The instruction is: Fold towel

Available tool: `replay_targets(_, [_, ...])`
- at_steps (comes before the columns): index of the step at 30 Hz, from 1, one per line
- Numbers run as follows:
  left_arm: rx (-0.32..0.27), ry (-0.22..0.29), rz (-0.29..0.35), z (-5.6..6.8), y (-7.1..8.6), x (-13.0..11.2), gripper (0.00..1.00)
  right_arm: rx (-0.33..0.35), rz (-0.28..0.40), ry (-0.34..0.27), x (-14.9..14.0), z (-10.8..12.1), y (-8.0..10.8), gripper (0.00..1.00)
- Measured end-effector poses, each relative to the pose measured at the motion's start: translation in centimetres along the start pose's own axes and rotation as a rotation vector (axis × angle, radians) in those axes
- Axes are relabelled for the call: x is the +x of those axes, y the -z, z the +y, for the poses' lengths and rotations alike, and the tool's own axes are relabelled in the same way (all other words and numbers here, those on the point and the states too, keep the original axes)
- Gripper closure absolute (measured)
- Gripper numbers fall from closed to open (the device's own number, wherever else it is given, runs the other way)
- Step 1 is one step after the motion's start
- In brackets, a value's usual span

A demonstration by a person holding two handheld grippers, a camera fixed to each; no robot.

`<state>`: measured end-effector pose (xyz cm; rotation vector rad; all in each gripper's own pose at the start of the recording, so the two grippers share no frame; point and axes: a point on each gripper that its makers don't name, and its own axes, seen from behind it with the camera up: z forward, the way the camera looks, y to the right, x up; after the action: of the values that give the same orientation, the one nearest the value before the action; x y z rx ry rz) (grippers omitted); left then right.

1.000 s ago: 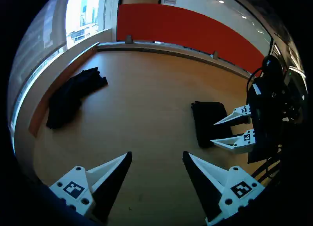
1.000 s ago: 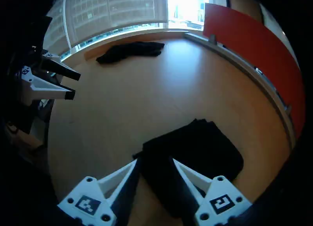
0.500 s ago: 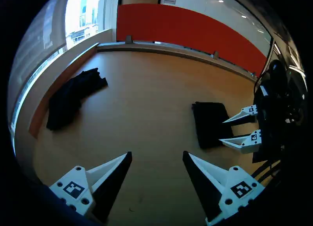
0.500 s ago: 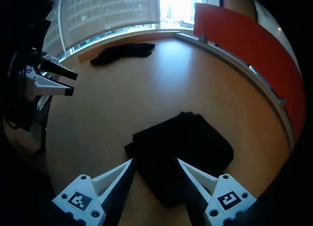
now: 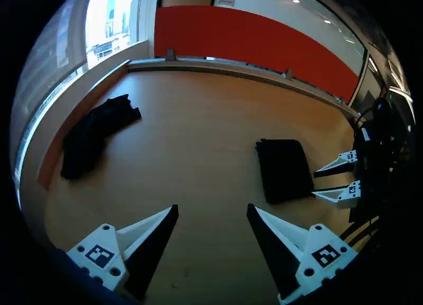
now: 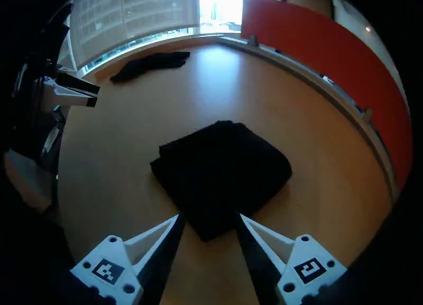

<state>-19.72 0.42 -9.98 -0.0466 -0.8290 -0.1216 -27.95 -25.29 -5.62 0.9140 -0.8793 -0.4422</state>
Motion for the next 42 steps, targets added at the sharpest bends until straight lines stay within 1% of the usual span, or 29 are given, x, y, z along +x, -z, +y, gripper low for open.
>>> replay_targets(6, [-0.005,0.0,-0.001,0.3,-0.1,0.0,0.04,-0.008,-0.01,-0.011,-0.9,0.2,0.0,0.3])
replay_targets(17, [-0.006,0.0,0.0,0.4,0.1,-0.2,0.04,-0.004,-0.041,-0.009,-2.6,-0.4,-0.6,0.32])
replay_targets(21, [-0.004,0.002,-0.002,0.3,0.2,-0.4,0.04,-0.004,-0.045,-0.017,-2.9,-0.4,-0.7,0.36])
replay_targets(23, [-0.002,0.002,-0.002,0.3,0.3,-0.5,0.04,-0.004,-0.047,-0.025,-3.0,-0.4,-0.8,0.4])
replay_targets(30, [-0.001,0.004,-0.002,0.2,0.4,-0.6,0.04,-0.002,-0.044,-0.048,-3.0,-0.4,-1.1,0.58])
replay_targets(35, [-0.001,0.001,-0.004,0.2,0.3,-0.7,0.04,-0.007,-0.041,-0.062,-3.1,-0.1,-0.9,0.75])
replay_targets(39, [-0.002,0.001,-0.005,0.3,0.3,-0.7,0.04,-0.001,-0.039,-0.075,-3.2,-0.2,-0.8,0.93])
replay_targets(42, [-0.003,0.0,-0.004,0.4,0.4,-0.6,0.04,-0.002,-0.035,-0.085,-3.2,-0.1,-0.7,0.96])
